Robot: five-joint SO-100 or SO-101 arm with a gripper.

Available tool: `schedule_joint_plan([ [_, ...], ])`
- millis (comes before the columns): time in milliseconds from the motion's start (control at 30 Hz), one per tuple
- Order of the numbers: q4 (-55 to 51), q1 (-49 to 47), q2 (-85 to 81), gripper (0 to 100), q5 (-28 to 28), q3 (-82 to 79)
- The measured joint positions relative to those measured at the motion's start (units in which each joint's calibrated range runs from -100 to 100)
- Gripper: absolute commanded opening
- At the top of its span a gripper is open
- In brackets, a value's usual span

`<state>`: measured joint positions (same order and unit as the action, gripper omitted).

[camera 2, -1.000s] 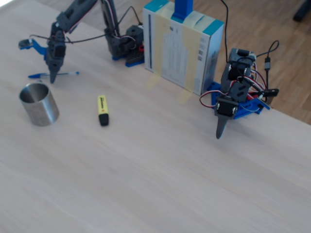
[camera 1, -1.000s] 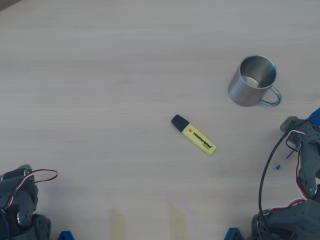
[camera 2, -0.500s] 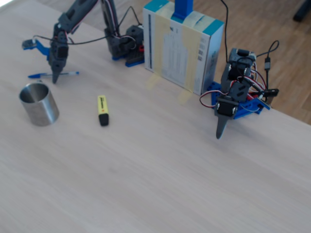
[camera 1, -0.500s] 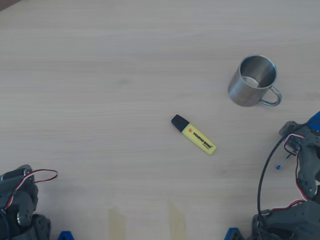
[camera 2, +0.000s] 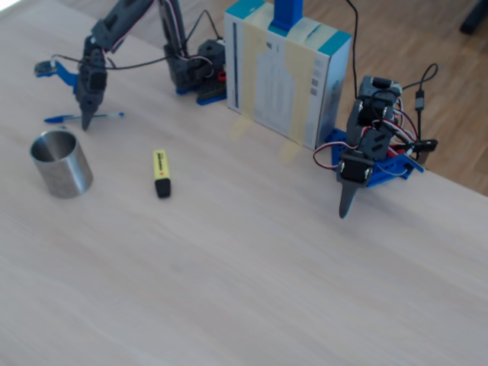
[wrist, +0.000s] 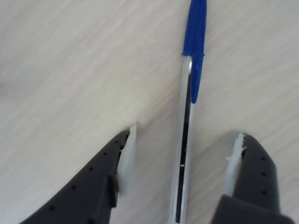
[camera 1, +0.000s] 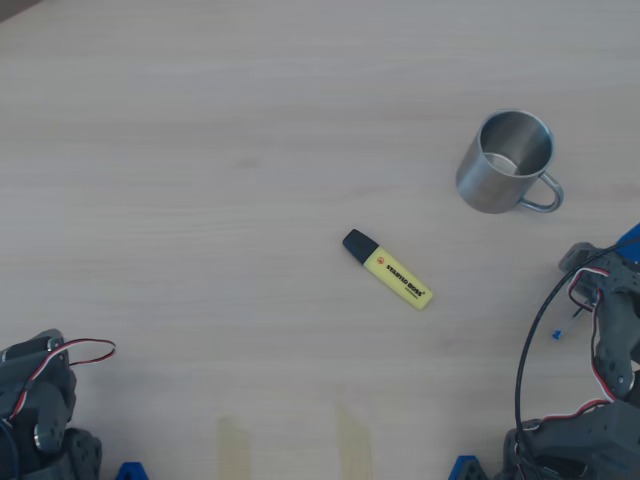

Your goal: Grab the blue pen and put it in the silver cup.

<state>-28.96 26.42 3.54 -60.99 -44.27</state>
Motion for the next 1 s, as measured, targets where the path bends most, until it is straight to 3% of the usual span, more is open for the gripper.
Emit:
schedule_joint_plan([
  [433, 0.5, 0.1, -0.2, 11, 0.0, 0.2],
  [1000, 0.2, 0.1, -0.1, 5, 0.0, 0.1],
])
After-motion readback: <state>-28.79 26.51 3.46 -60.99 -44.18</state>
